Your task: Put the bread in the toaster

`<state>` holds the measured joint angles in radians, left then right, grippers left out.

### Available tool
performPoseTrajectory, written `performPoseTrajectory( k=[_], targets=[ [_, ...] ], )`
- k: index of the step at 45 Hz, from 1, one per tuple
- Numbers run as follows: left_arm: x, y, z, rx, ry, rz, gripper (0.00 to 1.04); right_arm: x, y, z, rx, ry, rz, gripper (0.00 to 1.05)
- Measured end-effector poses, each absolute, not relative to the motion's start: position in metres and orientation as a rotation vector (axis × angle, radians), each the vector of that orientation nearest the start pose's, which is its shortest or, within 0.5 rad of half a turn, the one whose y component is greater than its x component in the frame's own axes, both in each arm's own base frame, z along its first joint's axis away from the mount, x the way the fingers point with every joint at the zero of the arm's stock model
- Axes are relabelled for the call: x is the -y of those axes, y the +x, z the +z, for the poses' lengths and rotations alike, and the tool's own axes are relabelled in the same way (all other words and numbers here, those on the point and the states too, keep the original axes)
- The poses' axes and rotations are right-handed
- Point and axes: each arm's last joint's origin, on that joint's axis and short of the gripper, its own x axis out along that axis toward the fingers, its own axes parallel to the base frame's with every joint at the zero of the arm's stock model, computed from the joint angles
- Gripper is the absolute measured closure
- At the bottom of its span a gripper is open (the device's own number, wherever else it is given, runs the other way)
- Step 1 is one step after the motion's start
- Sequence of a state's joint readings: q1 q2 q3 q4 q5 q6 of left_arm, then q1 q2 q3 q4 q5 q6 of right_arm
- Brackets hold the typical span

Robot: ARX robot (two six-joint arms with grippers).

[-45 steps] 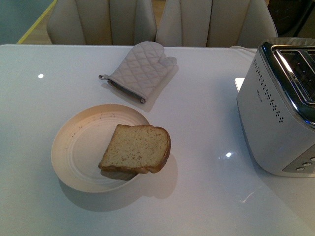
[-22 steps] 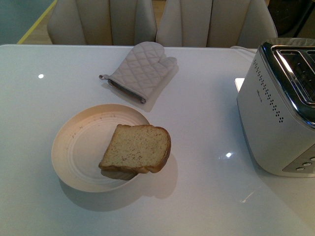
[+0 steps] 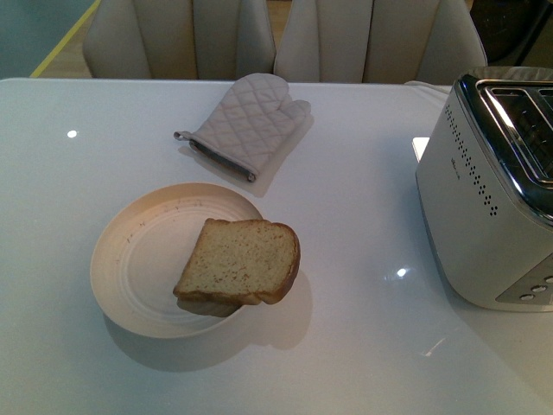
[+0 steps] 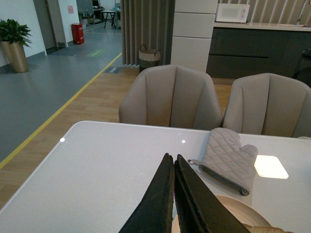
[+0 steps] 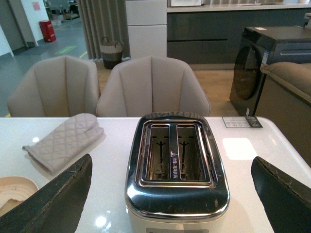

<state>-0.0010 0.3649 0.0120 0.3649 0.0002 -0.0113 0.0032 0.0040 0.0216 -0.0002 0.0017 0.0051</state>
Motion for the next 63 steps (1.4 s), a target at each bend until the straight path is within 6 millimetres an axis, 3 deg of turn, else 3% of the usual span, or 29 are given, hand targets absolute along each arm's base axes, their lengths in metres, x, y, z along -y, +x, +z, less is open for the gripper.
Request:
performPoseTrajectory(
  k=[33,40,55,59,63],
  targets=[
    [0.0,0.098,0.167,0.007,-0.011,-0.001,1.02,0.0,0.097,0.17,0.007,0.008,-0.006,0.09],
    [0.0,0.097,0.167,0.009,-0.012,-0.001,1.01,-0.004,0.102,0.168,-0.389,0.012,-0.112,0.09],
    [0.0,0.097,0.167,0.008,-0.011,-0.001,0.55,-0.038,0.156,0.199,-0.413,0.057,0.088,0.09],
    [0.0,0.097,0.167,0.008,-0.011,-0.001,0.37,-0.057,0.187,0.202,-0.449,0.115,0.169,0.09],
    [0.0,0.097,0.167,0.008,-0.011,-0.001,0.2,-0.074,0.218,0.19,-0.515,0.168,0.22,0.09]
  ],
)
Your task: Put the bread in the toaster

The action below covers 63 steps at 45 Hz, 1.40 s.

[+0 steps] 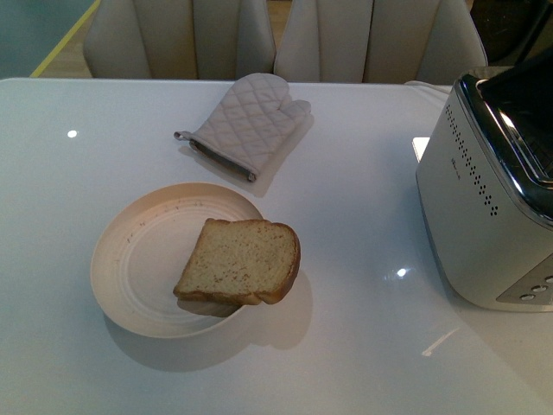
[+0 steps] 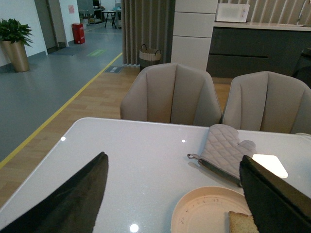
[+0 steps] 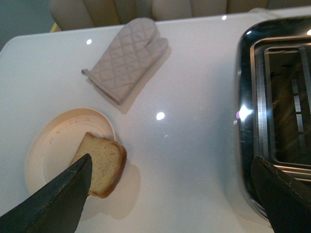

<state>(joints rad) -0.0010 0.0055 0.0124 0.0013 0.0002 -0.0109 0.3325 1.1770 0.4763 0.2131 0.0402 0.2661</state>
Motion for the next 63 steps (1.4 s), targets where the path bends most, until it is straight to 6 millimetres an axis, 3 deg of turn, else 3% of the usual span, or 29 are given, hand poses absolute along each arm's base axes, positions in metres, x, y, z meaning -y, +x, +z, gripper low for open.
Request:
performPoseTrajectory(
  k=[6,15,25,35,54,63],
  targets=[
    [0.0,0.097,0.167,0.008,-0.009,-0.001,0.05,-0.089,0.248,0.17,-0.588,0.225,0.243,0.09],
    [0.0,0.097,0.167,0.008,-0.009,-0.001,0.07,-0.124,0.281,0.125,-0.724,0.318,0.307,0.09],
    [0.0,0.097,0.167,0.008,-0.009,-0.001,0.07,-0.152,0.283,0.094,-0.818,0.371,0.356,0.09],
    [0.0,0.097,0.167,0.008,-0.009,-0.001,0.07,-0.158,0.288,0.053,-0.896,0.424,0.322,0.09],
    [0.0,0.097,0.167,0.008,-0.009,-0.001,0.07,-0.168,0.308,0.013,-0.975,0.547,0.352,0.09],
    [0.0,0.097,0.167,0.008,-0.009,-0.001,0.07,-0.178,0.319,0.006,-1.0,0.609,0.381,0.09]
  ],
)
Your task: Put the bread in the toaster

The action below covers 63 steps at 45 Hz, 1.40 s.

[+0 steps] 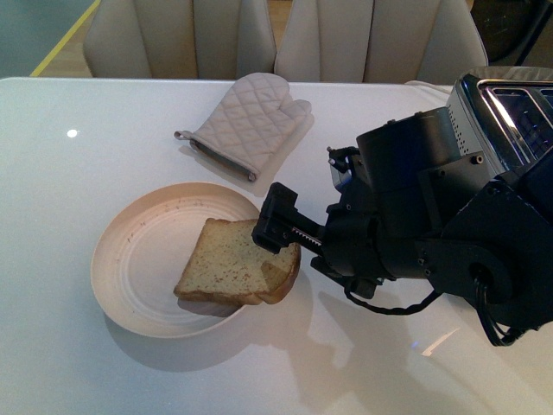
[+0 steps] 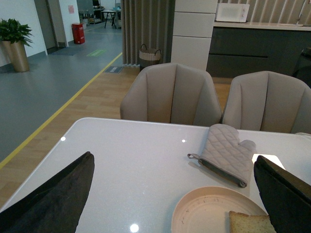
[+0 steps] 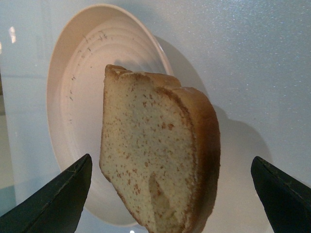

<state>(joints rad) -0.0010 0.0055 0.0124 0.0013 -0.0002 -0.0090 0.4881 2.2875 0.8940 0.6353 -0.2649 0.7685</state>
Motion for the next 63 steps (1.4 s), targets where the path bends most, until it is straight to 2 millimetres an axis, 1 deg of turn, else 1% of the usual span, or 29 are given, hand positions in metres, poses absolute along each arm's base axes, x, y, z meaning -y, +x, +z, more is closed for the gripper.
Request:
performPoseTrajectory(
  k=[10,11,13,16,17,27,31,33,36,38,46,49,52,53,54,56,58,63],
  targets=[
    [0.0,0.097,0.167,0.008,-0.009,-0.001,0.07,-0.189,0.32,0.002,-1.053,0.654,0.401,0.1],
    [0.0,0.097,0.167,0.008,-0.009,-0.001,0.07,-0.19,0.32,0.002,-1.057,0.655,0.4,0.12],
    [0.0,0.097,0.167,0.008,-0.009,-0.001,0.07,-0.192,0.32,0.001,-1.07,0.653,0.397,0.22],
    [0.0,0.097,0.167,0.008,-0.009,-0.001,0.07,-0.194,0.319,0.0,-1.076,0.655,0.395,0.33],
    [0.0,0.097,0.167,0.008,-0.009,-0.001,0.07,-0.194,0.319,0.0,-1.077,0.655,0.394,0.35],
    [0.0,0.097,0.167,0.008,-0.009,-0.001,0.07,-0.193,0.317,0.0,-1.084,0.668,0.377,0.64],
    [0.0,0.097,0.167,0.008,-0.009,-0.001,0.07,-0.19,0.314,0.003,-1.078,0.677,0.368,0.82],
    [0.0,0.097,0.167,0.008,-0.009,-0.001,0.07,-0.187,0.314,0.009,-1.06,0.689,0.373,0.9],
    [0.0,0.097,0.167,0.008,-0.009,-0.001,0.07,-0.182,0.314,0.027,-1.013,0.704,0.378,1.0],
    [0.0,0.097,0.167,0.008,-0.009,-0.001,0.07,-0.178,0.315,0.039,-0.983,0.713,0.383,1.02],
    [0.0,0.097,0.167,0.008,-0.009,-0.001,0.07,-0.142,0.325,0.113,-0.753,0.631,0.315,1.02],
    [0.0,0.097,0.167,0.008,-0.009,-0.001,0.07,-0.12,0.328,0.149,-0.632,0.563,0.249,1.02],
    [0.0,0.097,0.167,0.008,-0.009,-0.001,0.07,-0.102,0.328,0.177,-0.546,0.503,0.188,1.02],
    [0.0,0.097,0.167,0.008,-0.009,-0.001,0.07,-0.099,0.328,0.182,-0.53,0.487,0.18,1.02],
    [0.0,0.097,0.167,0.008,-0.009,-0.001,0.07,-0.093,0.327,0.191,-0.501,0.462,0.159,1.02],
    [0.0,0.097,0.167,0.008,-0.009,-0.001,0.07,-0.078,0.325,0.218,-0.421,0.392,0.099,1.02],
    [0.0,0.097,0.167,0.008,-0.009,-0.001,0.07,-0.07,0.322,0.234,-0.379,0.341,0.072,1.02],
    [0.0,0.097,0.167,0.008,-0.009,-0.001,0.07,-0.06,0.317,0.259,-0.324,0.228,0.029,1.02]
  ],
)
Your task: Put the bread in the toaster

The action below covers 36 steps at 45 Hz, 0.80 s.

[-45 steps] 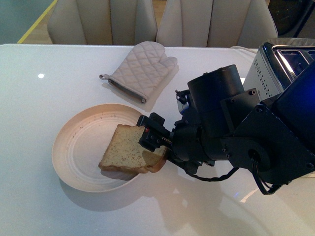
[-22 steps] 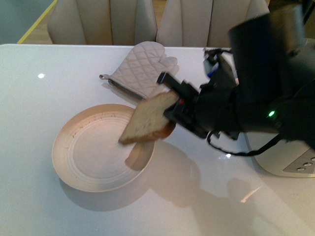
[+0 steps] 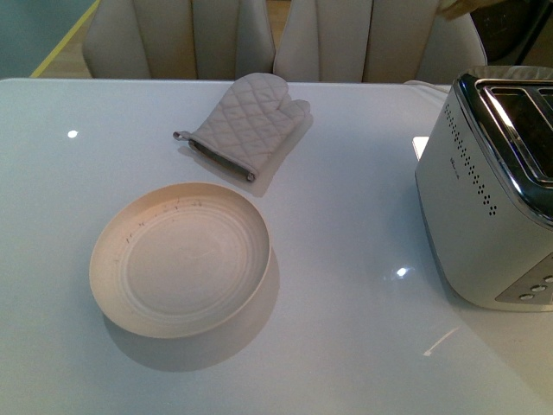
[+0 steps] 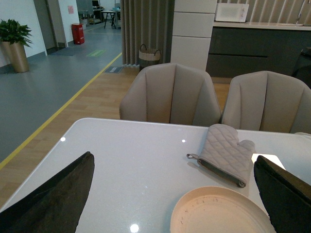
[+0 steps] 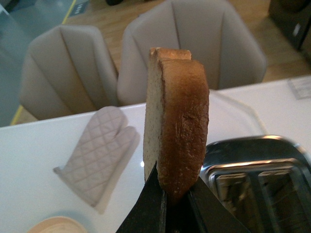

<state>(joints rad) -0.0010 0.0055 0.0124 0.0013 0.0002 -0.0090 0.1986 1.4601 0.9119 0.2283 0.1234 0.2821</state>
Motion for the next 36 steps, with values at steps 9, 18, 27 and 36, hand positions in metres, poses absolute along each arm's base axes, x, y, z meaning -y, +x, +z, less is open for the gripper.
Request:
performPoseTrajectory(
  k=[9,18,27,36],
  targets=[
    [0.0,0.097,0.167,0.008,-0.009,-0.001,0.07,-0.049,0.316,0.28,-0.331,0.035,-0.038,1.02],
    [0.0,0.097,0.167,0.008,-0.009,-0.001,0.07,-0.041,0.314,0.274,-0.431,-0.066,-0.084,1.02],
    [0.0,0.097,0.167,0.008,-0.009,-0.001,0.07,-0.036,0.31,0.263,-0.504,-0.124,-0.105,1.02],
    [0.0,0.097,0.167,0.008,-0.009,-0.001,0.07,-0.035,0.305,0.248,-0.587,-0.134,-0.092,1.02]
  ],
)
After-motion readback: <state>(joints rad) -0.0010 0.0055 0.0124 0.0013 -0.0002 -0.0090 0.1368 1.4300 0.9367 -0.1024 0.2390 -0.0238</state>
